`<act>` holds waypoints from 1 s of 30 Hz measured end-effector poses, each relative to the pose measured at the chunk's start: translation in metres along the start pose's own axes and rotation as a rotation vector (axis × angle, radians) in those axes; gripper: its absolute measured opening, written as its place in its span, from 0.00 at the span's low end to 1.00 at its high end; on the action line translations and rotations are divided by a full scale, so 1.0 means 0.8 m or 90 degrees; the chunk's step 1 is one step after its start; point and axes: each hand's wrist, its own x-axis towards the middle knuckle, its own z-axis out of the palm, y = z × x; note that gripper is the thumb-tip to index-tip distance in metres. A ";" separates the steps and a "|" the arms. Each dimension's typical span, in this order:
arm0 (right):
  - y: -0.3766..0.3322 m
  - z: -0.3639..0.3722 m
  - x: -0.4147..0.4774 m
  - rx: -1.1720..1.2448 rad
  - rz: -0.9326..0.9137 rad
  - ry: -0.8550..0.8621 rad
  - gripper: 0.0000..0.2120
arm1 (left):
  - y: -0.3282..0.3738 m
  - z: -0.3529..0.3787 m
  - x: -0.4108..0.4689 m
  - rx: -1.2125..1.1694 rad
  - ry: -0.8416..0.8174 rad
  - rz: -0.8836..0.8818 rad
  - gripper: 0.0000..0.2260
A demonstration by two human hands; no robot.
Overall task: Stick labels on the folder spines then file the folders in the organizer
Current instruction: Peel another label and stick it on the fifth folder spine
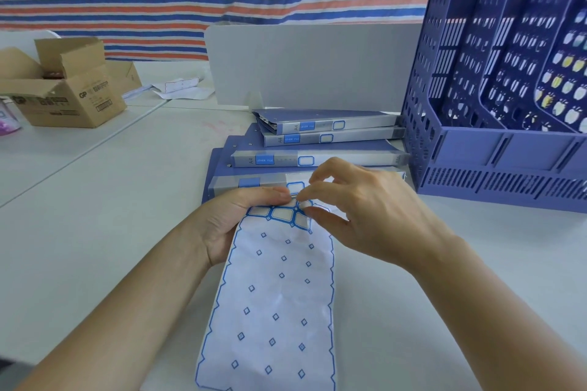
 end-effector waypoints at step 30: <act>0.010 0.018 0.013 0.995 0.889 0.155 0.14 | -0.017 -0.026 0.016 0.915 0.266 0.467 0.13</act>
